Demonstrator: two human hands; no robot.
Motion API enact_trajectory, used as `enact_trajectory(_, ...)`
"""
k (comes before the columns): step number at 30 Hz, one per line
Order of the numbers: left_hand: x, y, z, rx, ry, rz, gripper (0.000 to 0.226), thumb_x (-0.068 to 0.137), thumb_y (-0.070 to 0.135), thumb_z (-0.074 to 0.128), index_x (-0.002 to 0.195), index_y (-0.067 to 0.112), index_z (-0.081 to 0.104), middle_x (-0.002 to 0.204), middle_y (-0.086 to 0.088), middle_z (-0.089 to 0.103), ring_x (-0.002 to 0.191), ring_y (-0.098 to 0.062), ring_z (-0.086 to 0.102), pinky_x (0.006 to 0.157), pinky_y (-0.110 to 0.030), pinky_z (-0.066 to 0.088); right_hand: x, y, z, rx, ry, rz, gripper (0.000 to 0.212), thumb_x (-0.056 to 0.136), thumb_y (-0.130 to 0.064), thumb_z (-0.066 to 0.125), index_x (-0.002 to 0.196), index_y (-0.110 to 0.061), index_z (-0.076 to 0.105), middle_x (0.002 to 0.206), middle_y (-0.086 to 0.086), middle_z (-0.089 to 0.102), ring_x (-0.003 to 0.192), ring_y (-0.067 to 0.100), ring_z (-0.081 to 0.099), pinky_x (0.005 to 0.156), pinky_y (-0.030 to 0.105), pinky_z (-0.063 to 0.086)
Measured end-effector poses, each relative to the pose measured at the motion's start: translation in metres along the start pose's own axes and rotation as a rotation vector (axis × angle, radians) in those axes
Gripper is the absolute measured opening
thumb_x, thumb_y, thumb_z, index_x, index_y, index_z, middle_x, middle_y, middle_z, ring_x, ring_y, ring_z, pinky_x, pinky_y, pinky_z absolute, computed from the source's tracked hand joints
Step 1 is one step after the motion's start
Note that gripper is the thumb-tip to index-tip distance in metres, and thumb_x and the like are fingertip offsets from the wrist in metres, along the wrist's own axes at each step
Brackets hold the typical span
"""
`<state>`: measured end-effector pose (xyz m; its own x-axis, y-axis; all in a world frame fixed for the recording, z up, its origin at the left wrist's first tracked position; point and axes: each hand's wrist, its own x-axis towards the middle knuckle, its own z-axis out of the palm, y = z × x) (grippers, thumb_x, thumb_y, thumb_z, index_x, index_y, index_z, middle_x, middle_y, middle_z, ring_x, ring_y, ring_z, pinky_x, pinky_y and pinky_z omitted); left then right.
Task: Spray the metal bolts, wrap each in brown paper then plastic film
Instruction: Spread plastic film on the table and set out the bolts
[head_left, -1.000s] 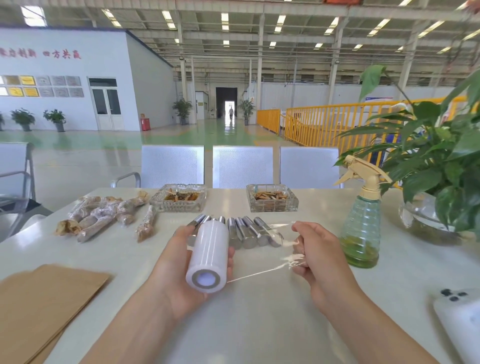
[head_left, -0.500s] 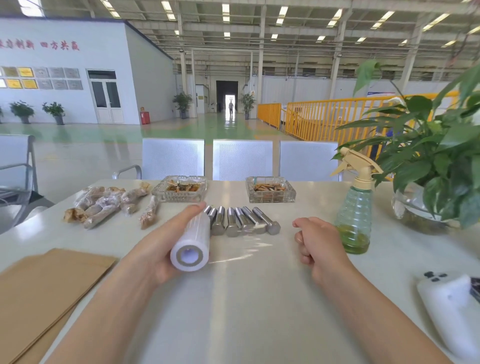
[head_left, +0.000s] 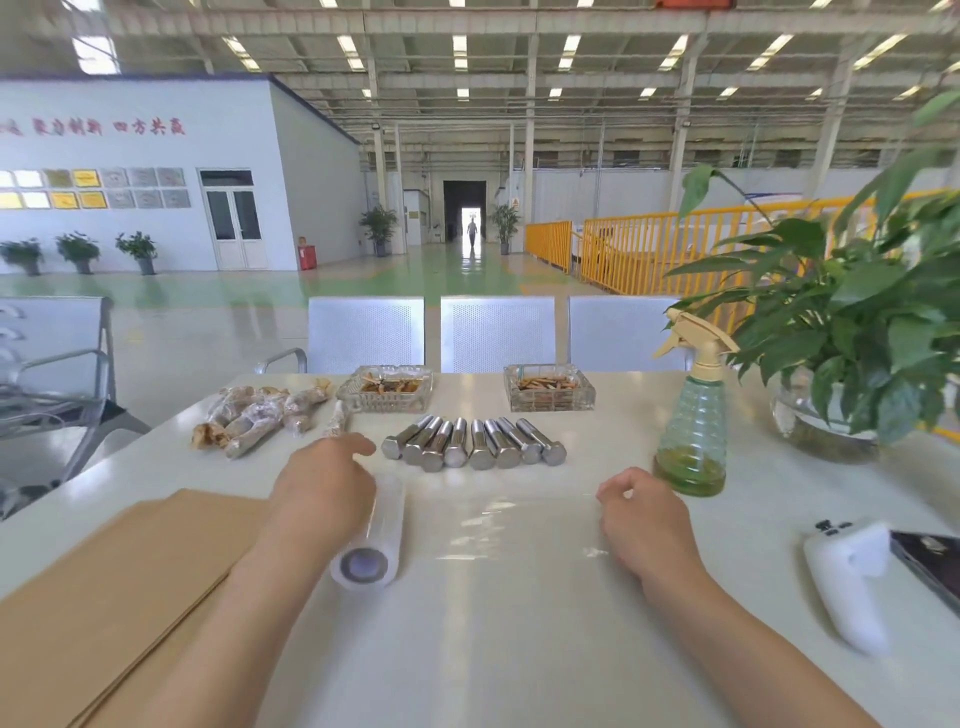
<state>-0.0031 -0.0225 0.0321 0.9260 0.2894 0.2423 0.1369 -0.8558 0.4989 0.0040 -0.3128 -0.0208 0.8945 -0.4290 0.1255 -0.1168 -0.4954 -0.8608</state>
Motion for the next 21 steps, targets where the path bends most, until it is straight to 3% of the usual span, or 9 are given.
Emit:
enact_trajectory(2, -0.006, 0.015, 0.011, 0.105, -0.068, 0.042, 0.035, 0.100, 0.036, 0.042, 0.128, 0.036, 0.062, 0.134, -0.004, 0.060, 0.121, -0.030, 0.055, 0.101, -0.042, 0.047, -0.002, -0.002, 0.000, -0.051, 0.016, -0.004, 0.018, 0.097, -0.024, 0.049, 0.085, -0.025, 0.062, 0.089, -0.004, 0.065, 0.086, 0.026, 0.064, 0.076, 0.038, 0.054)
enact_trajectory(5, -0.012, 0.020, 0.021, 0.242, -0.271, 0.052, 0.046, 0.098, 0.055, 0.046, 0.140, 0.041, 0.050, 0.140, -0.001, 0.051, 0.130, -0.029, 0.048, 0.105, -0.042, 0.041, -0.002, -0.002, -0.006, -0.214, 0.045, 0.005, 0.017, 0.099, -0.025, 0.047, 0.087, -0.026, 0.060, 0.092, -0.003, 0.062, 0.089, 0.027, 0.059, 0.072, 0.034, 0.044)
enact_trajectory(9, 0.007, 0.003, -0.006, 0.259, -0.263, 0.068, 0.044, 0.099, 0.029, 0.048, 0.139, 0.044, 0.054, 0.152, 0.001, 0.046, 0.137, -0.026, 0.047, 0.112, -0.041, 0.041, 0.001, 0.008, -0.022, -0.385, 0.105, 0.000, 0.018, 0.098, -0.026, 0.046, 0.087, -0.027, 0.061, 0.081, -0.009, 0.054, 0.084, 0.027, 0.055, 0.072, 0.033, 0.041)
enact_trajectory(11, 0.012, -0.003, -0.019, 0.332, -0.196, 0.035, 0.045, 0.096, 0.020, 0.047, 0.133, 0.041, 0.060, 0.147, 0.000, 0.050, 0.134, -0.028, 0.049, 0.109, -0.042, 0.044, 0.000, 0.014, -0.025, -0.471, 0.131, -0.057, 0.019, 0.099, -0.027, 0.043, 0.089, -0.025, 0.058, 0.079, -0.009, 0.052, 0.080, 0.026, 0.054, 0.069, 0.033, 0.039)
enact_trajectory(14, 0.001, -0.002, -0.012, 0.397, -0.181, 0.026, 0.031, 0.097, 0.033, 0.045, 0.124, 0.029, 0.060, 0.131, -0.003, 0.059, 0.118, -0.029, 0.057, 0.089, -0.036, 0.045, -0.002, 0.017, -0.026, -0.517, 0.172, -0.110, 0.020, 0.099, -0.027, 0.038, 0.087, -0.024, 0.054, 0.080, -0.005, 0.054, 0.075, 0.025, 0.052, 0.067, 0.033, 0.038)
enact_trajectory(16, -0.008, -0.002, -0.001, 0.455, -0.214, 0.045, 0.036, 0.096, 0.047, 0.049, 0.124, 0.025, 0.050, 0.127, -0.003, 0.056, 0.117, -0.029, 0.057, 0.081, -0.036, 0.039, 0.000, 0.020, -0.030, -0.530, 0.180, -0.104, 0.020, 0.099, -0.026, 0.037, 0.089, -0.024, 0.055, 0.080, -0.004, 0.054, 0.077, 0.027, 0.053, 0.068, 0.033, 0.039)
enact_trajectory(21, 0.000, -0.012, -0.006, 0.474, -0.323, 0.042, 0.036, 0.094, 0.039, 0.053, 0.124, 0.021, 0.044, 0.102, 0.000, 0.043, 0.098, -0.026, 0.052, 0.074, -0.033, 0.041, 0.000, 0.023, -0.045, -0.733, 0.129, -0.077, 0.016, 0.093, -0.021, 0.039, 0.096, -0.025, 0.055, 0.081, -0.002, 0.043, 0.082, 0.028, 0.048, 0.069, 0.033, 0.037)
